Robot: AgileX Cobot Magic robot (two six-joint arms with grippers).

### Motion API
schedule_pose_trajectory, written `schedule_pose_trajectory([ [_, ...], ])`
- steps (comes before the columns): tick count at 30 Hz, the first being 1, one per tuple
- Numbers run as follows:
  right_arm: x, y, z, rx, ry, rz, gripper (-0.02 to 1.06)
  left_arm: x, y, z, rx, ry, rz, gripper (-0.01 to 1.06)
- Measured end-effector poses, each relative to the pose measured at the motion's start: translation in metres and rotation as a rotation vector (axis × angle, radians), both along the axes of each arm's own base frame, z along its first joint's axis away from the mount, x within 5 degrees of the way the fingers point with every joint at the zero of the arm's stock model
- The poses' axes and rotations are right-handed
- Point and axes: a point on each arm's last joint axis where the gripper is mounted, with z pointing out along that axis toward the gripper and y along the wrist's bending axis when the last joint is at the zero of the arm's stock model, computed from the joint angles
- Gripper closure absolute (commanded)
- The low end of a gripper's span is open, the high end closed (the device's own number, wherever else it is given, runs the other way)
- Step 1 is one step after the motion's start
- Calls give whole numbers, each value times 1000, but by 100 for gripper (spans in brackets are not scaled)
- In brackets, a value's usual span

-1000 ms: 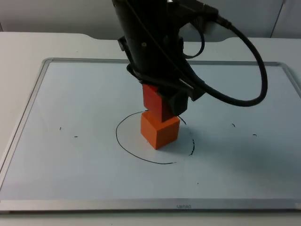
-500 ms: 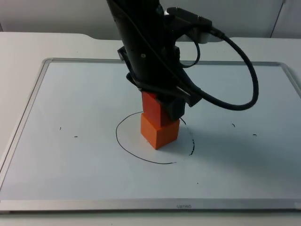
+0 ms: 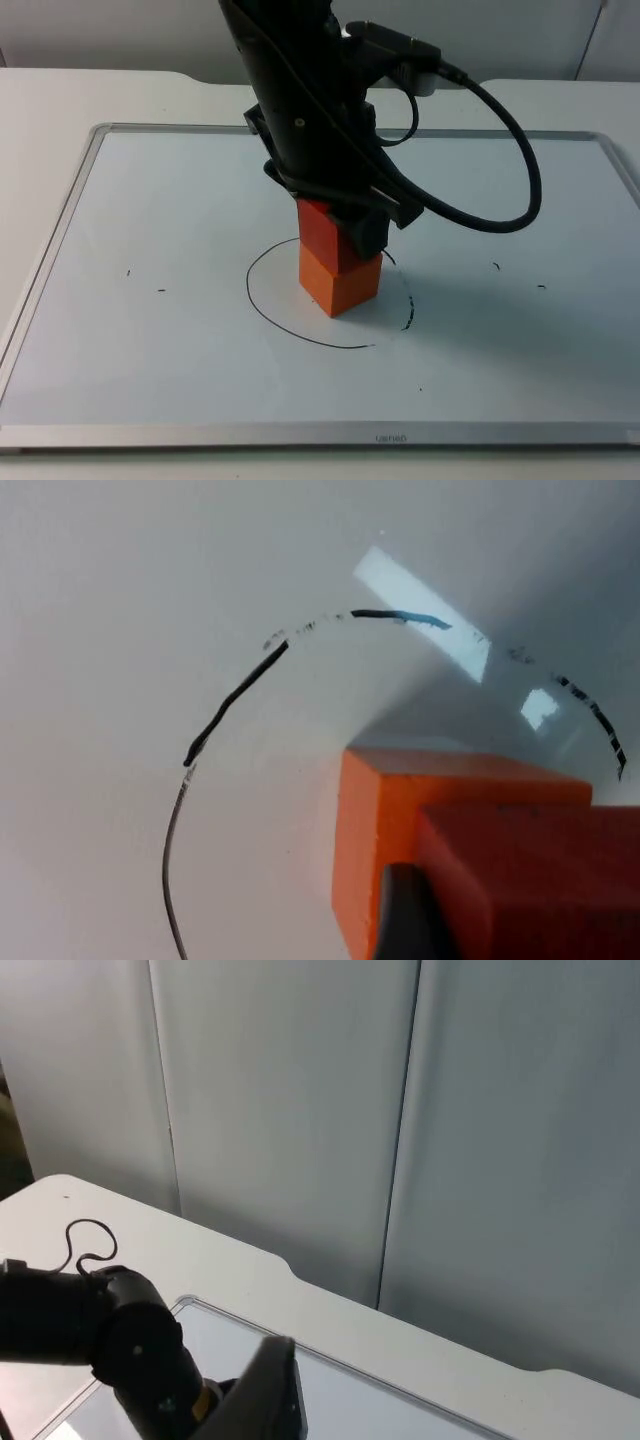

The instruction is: Pick up one cube with the left hand and another cube with the right hand. First place the cube in the right hand at the target position, then stack the cube in the left hand on top.

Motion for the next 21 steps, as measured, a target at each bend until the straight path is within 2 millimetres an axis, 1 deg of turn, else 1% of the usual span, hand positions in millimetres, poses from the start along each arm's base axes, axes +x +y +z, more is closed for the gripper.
schedule_pose_trajectory([
  [2, 0, 0, 0, 0, 0, 0, 0, 0, -1, -2, 2, 3, -2, 105],
  [4, 0, 0, 0, 2, -4, 1, 0, 0, -1, -8, 9, 15, -2, 105],
  [13, 0, 0, 1, 6, -10, 3, 0, 1, -2, -8, 4, 11, -1, 105],
  [14, 0, 0, 1, 6, -10, 3, 0, 1, -2, -8, 4, 11, -1, 103],
  [16, 0, 0, 1, 6, -10, 3, 0, 1, -2, -9, 5, 13, -1, 94],
  [17, 0, 0, 1, 6, -10, 3, 0, 1, -2, -8, 4, 11, -1, 94],
  [18, 0, 0, 1, 6, -10, 3, 0, 1, -2, -8, 4, 11, -1, 80],
  [20, 0, 0, 1, 6, -10, 3, 0, 1, -2, -8, 4, 11, -1, 58],
  [21, 0, 0, 1, 6, -10, 3, 0, 1, -2, -8, 4, 11, -1, 58],
])
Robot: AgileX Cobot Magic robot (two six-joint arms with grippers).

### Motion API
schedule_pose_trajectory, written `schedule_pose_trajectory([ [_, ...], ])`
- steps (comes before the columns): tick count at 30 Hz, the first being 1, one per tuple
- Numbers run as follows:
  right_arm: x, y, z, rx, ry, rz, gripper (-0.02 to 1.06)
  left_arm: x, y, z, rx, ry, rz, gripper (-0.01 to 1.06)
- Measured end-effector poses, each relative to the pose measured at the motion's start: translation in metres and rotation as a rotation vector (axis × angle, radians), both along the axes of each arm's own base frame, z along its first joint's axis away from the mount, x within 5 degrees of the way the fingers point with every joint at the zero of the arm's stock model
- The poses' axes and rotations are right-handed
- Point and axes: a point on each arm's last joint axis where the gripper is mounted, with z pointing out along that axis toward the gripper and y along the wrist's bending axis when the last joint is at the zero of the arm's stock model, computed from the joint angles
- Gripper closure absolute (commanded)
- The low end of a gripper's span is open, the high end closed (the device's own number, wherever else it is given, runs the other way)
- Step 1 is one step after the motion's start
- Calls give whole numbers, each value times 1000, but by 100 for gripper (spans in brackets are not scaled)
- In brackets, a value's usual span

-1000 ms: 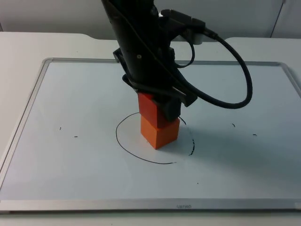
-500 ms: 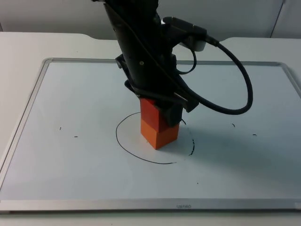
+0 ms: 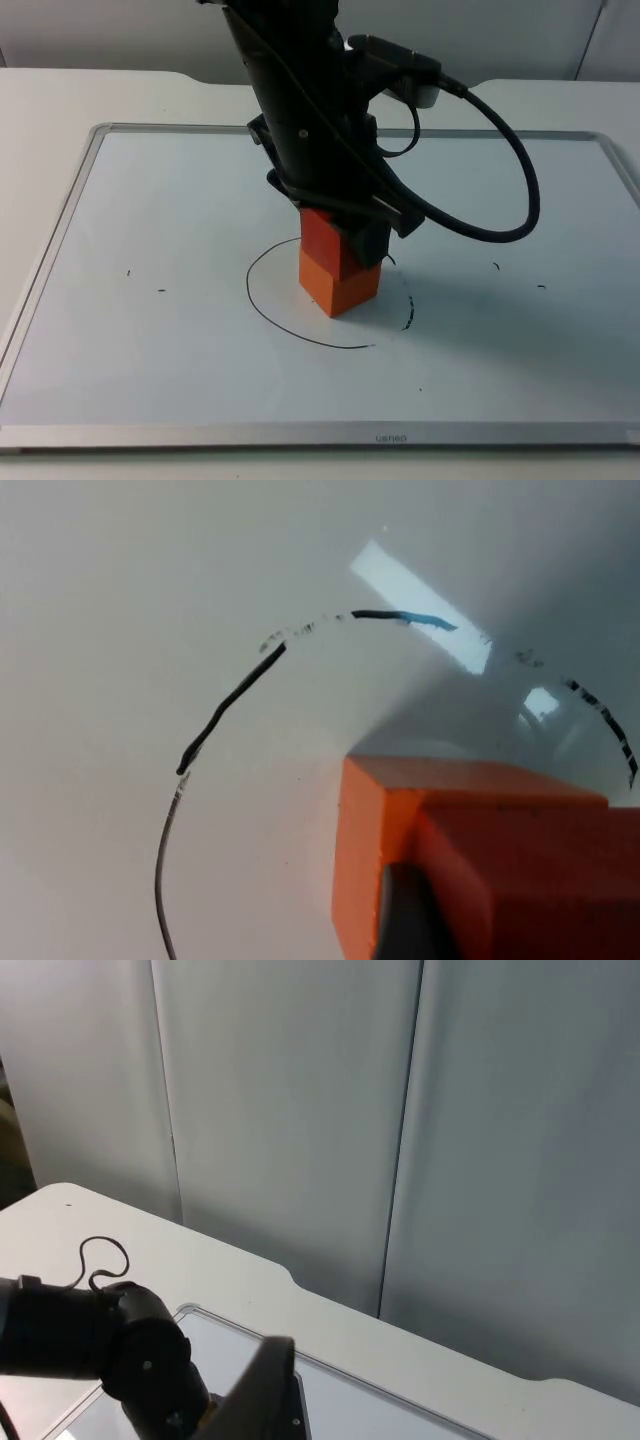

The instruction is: Pick up one cube with the left hand and another cube with the right hand. First place the cube in the right hand at the target position, then stack the cube in the left hand on top.

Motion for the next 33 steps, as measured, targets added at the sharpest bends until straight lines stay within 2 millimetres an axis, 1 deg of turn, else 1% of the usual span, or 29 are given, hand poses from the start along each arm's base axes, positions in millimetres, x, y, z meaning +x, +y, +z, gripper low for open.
schedule_pose_trajectory([
  [2, 0, 0, 0, 0, 0, 0, 0, 0, 0, 0, -2, 1, 1, 31],
  [3, 0, 0, 0, 0, 0, 0, 0, 0, 0, 0, -2, 1, 1, 22],
  [4, 0, 0, 0, 0, 0, 0, 0, 0, 0, 0, -3, 2, 2, 22],
  [5, 0, 0, 0, 0, 0, 0, 0, -1, 0, 1, -4, 2, 1, 14],
  [6, 0, 0, 0, 0, 0, 0, 0, -1, -1, 3, -7, -2, 0, 10],
  [8, 0, 0, 0, 0, 0, 0, 0, -1, -1, 7, -12, -9, 0, 9],
  [11, 0, 0, 0, 0, 0, 0, 0, -4, 1, 32, -44, -57, -2, 9],
  [12, 0, 0, 0, 0, 0, 0, 0, -5, 2, 46, -62, -83, -2, 9],
  [13, 0, 0, 0, 0, 0, 0, 0, -5, 2, 46, -62, -83, -2, 9],
  [14, 0, 0, 0, 0, 0, 0, 0, -7, 4, 60, -83, -112, -1, 9],
  [16, 0, 0, 0, 2, -4, 1, 0, -14, 9, 95, -132, -178, -1, 9],
  [17, 0, 0, 0, 2, -4, 1, 0, -14, 9, 95, -132, -178, -1, 9],
  [19, 0, 0, 1, 4, -7, 2, 0, -22, 15, 128, -176, -237, -2, 9],
  [20, 0, 0, 1, 7, -12, 4, 0, -32, 22, 160, -219, -291, -4, 9],
  [21, 0, 1, 2, 9, -16, 5, 0, -39, 27, 182, -250, -333, -6, 9],
  [22, 0, 1, 2, 9, -16, 5, 0, -39, 27, 182, -250, -333, -6, 9],
  [23, 0, 1, 2, 3, -24, 8, 0, -47, 32, 202, -278, -368, -8, 9],
  [25, 0, 1, 3, -15, -45, 17, 0, -69, 48, 249, -348, -462, -14, 9],
  [26, 0, 1, 3, -15, -45, 17, 0, -69, 48, 249, -348, -462, -14, 9],
  [28, 0, 2, 3, -27, -54, 26, 0, -95, 67, 285, -406, -537, -18, 9],
  [30, -2, 5, 2, -38, -49, 66, 0, -127, 90, 319, -460, -611, -24, 9],
  [31, -2, 5, 2, -38, -49, 66, 0, -127, 90, 319, -460, -611, -24, 9],
  [32, -3, 7, 0, -43, -51, 93, 0, -148, 105, 333, -481, -641, -29, 9],
  [33, -4, 8, -5, -53, -53, 118, 0, -162, 115, 339, -493, -657, -31, 9],
])
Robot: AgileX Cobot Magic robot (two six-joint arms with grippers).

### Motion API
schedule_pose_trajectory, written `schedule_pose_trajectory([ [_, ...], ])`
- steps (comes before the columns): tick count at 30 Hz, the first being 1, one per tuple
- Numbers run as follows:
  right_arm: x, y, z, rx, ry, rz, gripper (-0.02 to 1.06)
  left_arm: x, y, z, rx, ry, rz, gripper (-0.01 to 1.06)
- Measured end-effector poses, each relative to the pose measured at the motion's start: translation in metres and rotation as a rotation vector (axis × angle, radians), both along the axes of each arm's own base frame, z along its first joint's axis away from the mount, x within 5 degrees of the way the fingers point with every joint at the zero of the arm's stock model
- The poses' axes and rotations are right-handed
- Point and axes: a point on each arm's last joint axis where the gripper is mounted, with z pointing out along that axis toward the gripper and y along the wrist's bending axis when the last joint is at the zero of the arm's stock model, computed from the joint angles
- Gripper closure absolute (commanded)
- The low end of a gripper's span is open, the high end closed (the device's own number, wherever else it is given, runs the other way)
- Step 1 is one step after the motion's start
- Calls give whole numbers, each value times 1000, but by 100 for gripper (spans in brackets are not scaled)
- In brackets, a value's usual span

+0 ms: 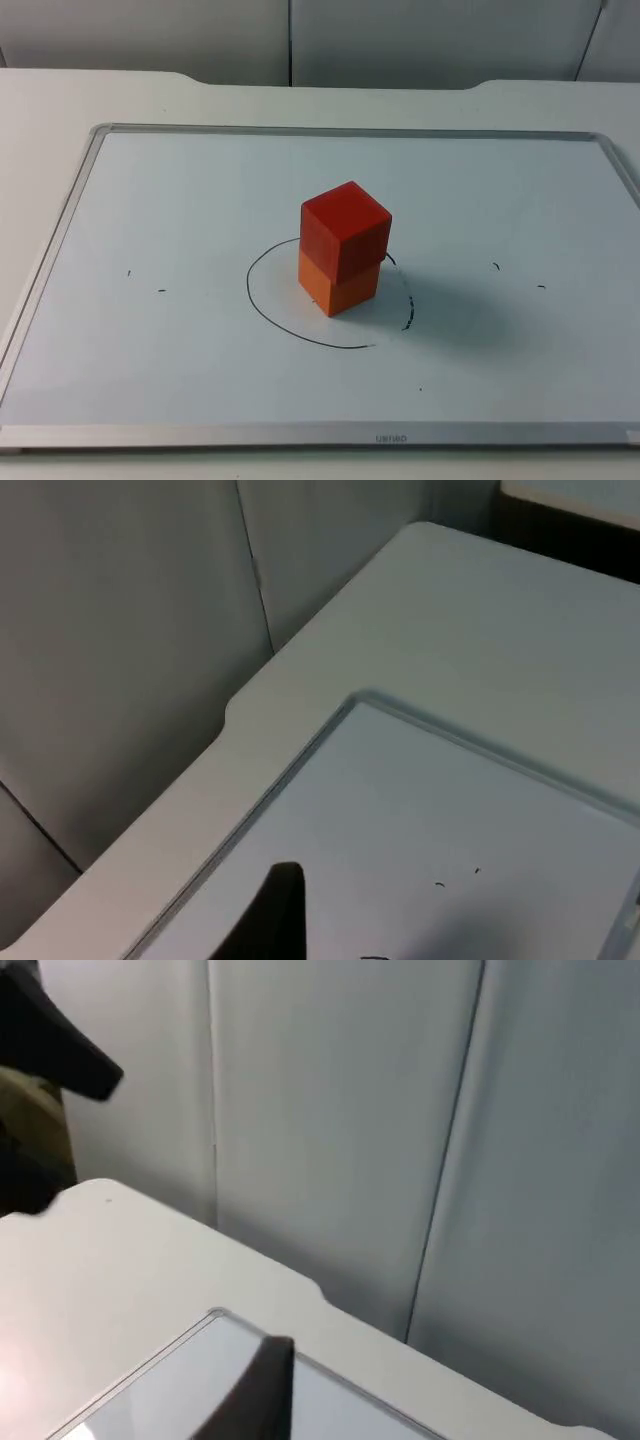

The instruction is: Pick up one cube with the left hand and another cube with the right hand. First place the cube in the right hand at the target position, then stack the cube in the left hand on top.

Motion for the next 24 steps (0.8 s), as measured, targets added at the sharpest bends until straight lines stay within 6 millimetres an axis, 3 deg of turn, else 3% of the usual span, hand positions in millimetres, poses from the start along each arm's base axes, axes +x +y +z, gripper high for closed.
schedule_pose_trajectory([
  [2, -3, 3, -11, -6, 3, 46, 0, -26, 19, 4, -12, -19, -3, 9],
  [3, -3, 3, -11, -6, 3, 46, 0, -26, 19, 4, -12, -19, -3, 9],
  [6, -8, 2, -34, -16, 28, 77, 0, -54, 40, -13, -1, -5, -6, 9],
  [8, -10, 1, -43, -17, 42, 84, 0, -61, 45, -23, 11, 11, -6, 9],
  [12, -26, -8, -86, -24, 105, 106, 0, -98, 73, -67, 16, 27, 4, 9],
  [24, -72, -45, -142, -10, 170, 111, 0, -151, 122, -122, -71, 28, 140, 9],
])
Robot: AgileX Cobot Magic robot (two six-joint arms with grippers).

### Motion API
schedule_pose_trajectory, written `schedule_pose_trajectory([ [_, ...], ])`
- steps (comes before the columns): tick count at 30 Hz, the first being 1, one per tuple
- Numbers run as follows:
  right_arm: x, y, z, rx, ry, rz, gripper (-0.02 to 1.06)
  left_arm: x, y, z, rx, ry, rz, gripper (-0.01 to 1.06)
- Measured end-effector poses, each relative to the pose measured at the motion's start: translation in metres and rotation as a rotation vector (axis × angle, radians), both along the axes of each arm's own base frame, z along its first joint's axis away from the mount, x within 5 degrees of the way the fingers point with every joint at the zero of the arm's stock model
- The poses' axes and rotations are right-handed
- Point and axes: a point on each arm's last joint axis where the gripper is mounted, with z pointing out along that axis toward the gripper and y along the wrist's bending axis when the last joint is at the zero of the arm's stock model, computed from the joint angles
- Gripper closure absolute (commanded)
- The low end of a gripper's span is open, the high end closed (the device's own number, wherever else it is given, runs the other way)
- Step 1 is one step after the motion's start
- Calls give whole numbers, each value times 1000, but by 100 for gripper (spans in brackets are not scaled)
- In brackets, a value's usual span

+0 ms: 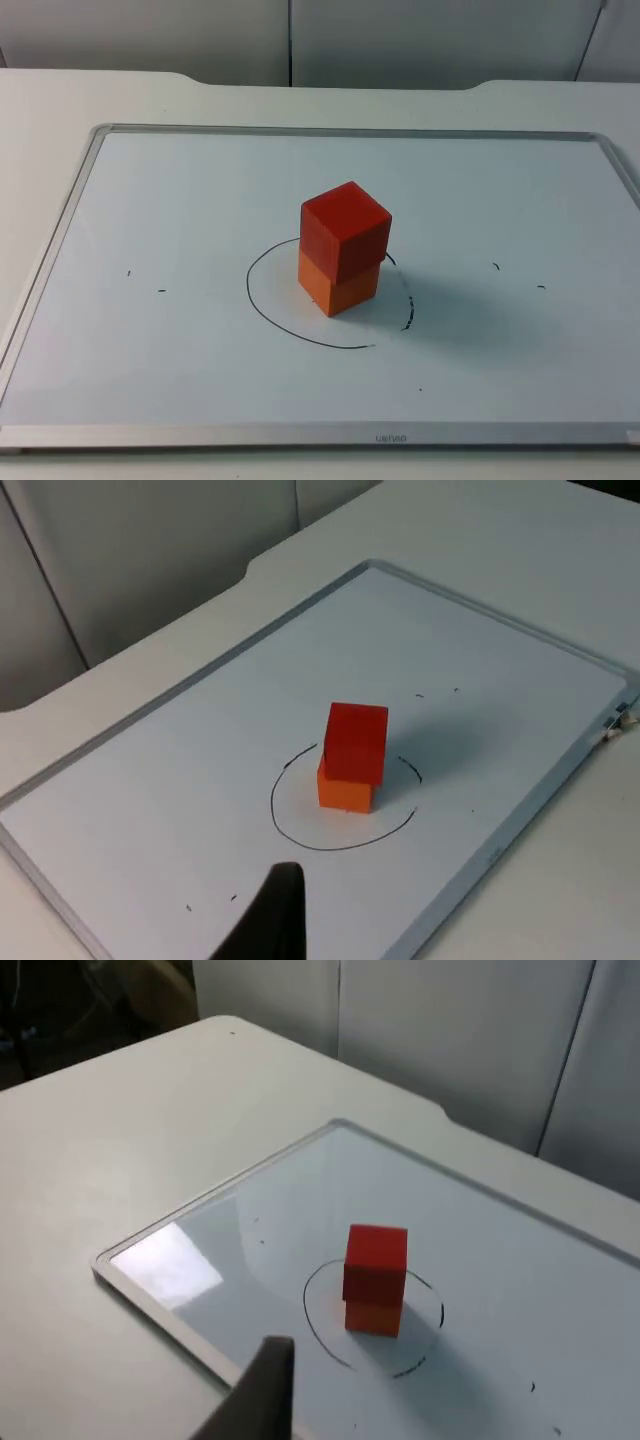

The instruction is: Pick up one cube with the left hand and another cube with the right hand. First place the cube in the right hand at the target position, then stack the cube in the left hand on top.

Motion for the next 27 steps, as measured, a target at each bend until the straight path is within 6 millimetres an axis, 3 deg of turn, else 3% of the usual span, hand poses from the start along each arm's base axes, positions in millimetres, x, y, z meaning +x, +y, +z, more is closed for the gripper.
schedule_pose_trajectory([
  [3, -15, -13, -20, -6, 31, -6, 0, -12, 13, -21, -9, 14, 47, 9],
  [8, -30, -26, -37, 12, 32, -11, 0, -21, 22, -44, -14, 16, 73, 9],
  [17, -36, -28, -64, -41, 147, -9, 0, -31, 31, -78, 8, 35, 81, 9],
  [27, -33, -27, -68, -27, 161, -31, 0, -34, 38, -85, 11, 47, 136, 9],
])
